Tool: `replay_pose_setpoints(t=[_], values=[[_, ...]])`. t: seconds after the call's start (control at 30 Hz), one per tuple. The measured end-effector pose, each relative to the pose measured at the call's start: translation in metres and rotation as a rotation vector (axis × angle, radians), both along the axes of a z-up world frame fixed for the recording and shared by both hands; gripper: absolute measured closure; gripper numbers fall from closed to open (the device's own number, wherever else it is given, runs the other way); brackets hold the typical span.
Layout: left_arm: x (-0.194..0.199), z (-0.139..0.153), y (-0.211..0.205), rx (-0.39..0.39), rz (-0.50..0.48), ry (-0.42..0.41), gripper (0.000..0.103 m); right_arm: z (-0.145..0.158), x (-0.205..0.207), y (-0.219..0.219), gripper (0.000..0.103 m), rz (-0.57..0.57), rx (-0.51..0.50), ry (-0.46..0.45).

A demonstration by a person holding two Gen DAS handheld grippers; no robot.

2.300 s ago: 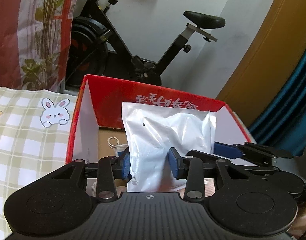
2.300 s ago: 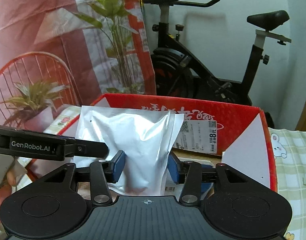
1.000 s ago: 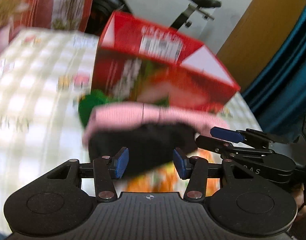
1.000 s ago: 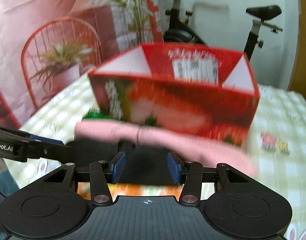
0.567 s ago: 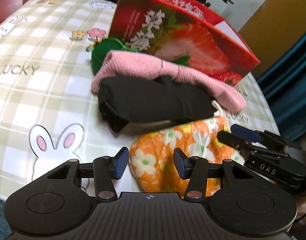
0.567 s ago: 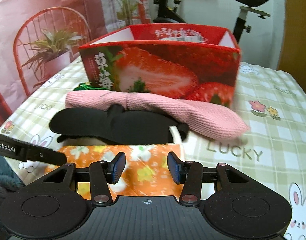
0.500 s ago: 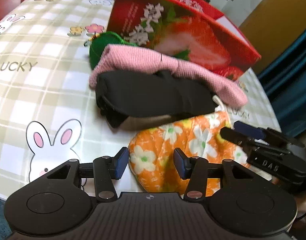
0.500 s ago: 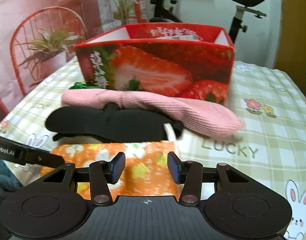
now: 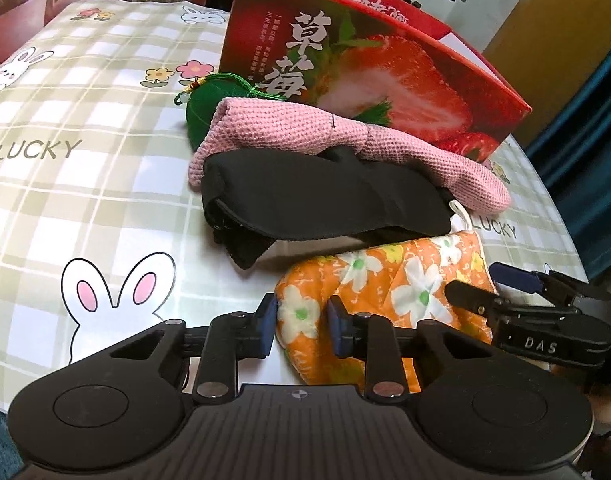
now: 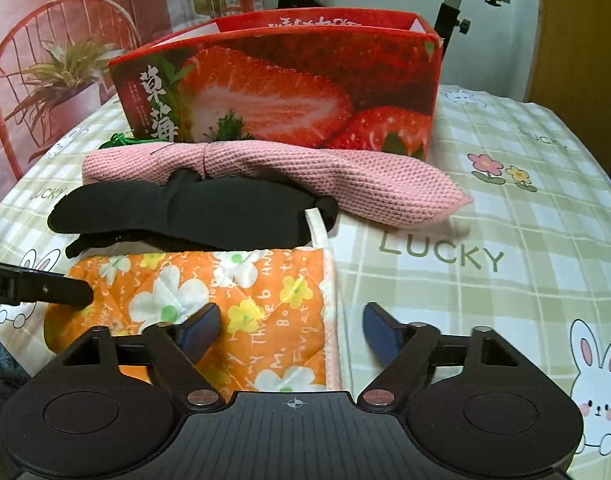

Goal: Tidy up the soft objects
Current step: 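Move both tools back down to the orange floral cloth, then close both tools on the orange floral cloth and lift it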

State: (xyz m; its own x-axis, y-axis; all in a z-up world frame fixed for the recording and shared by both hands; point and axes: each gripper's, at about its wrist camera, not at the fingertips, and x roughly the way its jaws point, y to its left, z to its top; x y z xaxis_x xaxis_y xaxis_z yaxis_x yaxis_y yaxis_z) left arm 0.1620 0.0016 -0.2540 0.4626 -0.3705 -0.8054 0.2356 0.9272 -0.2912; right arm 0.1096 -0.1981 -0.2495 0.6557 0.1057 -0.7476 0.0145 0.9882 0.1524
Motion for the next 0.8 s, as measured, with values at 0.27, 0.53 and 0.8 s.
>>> replay_pose_setpoints(t=[0.27,0.53,0.8], values=[[0.001,-0.001,0.002,-0.006,-0.003,-0.011,0.074,-0.005,0.004,0.011,0.002,0.034,-0.020,-0.004],[0.001,-0.002,0.001,-0.007,-0.005,-0.019,0.074,-0.009,0.003,0.015,0.000,0.025,-0.039,-0.030],[0.001,-0.003,0.001,-0.008,-0.007,-0.018,0.074,-0.010,0.003,0.018,0.000,0.011,-0.059,-0.041]])
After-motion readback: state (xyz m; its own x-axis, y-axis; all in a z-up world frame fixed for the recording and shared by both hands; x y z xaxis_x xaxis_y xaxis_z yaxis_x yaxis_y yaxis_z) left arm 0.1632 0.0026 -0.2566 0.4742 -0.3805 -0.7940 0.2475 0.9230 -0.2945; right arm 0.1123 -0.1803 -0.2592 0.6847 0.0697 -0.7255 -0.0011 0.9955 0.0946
